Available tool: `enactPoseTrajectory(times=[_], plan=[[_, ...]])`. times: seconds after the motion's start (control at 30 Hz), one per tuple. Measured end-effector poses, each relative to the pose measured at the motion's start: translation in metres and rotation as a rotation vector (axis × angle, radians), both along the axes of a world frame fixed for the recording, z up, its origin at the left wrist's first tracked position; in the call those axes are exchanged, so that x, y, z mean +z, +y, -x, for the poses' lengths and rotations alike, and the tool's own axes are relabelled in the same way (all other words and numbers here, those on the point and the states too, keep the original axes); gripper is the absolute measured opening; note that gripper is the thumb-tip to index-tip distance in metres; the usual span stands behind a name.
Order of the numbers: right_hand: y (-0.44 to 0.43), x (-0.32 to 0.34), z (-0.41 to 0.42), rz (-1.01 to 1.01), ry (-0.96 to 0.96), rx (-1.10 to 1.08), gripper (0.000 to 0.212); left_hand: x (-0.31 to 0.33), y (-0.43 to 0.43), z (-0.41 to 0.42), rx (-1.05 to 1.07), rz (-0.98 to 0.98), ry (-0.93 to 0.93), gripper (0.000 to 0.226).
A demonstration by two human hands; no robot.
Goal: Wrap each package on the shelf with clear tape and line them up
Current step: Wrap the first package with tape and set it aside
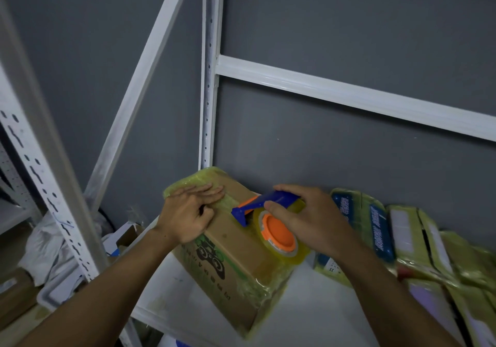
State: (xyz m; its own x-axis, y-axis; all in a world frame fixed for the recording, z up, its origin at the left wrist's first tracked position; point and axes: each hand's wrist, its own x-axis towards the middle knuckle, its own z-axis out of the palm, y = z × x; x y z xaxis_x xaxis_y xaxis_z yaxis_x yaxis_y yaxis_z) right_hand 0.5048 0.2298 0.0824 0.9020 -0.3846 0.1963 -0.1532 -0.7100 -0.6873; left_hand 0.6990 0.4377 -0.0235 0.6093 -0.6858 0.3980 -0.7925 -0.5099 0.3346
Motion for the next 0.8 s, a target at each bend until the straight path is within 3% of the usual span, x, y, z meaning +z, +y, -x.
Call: enactPoseTrajectory(times=[0.23, 0.4, 0.8], plan=[[0.003, 0.0, -0.023, 0.045, 0.037, -0.02, 0.05, 0.007, -0.002, -0.014, -0.023, -0.004, -0.006, 0.063], [0.0, -0.003, -0.026, 0.021, 0.026, -0.036, 0.05, 0.013, -0.009, -0.013, -0.073, -0.112, 0.027, 0.069], [0.001, -0.002, -0.02, 0.036, 0.011, -0.038, 0.049, -0.004, -0.018, 0.013, -0.01, -0.016, 0.009, 0.064]])
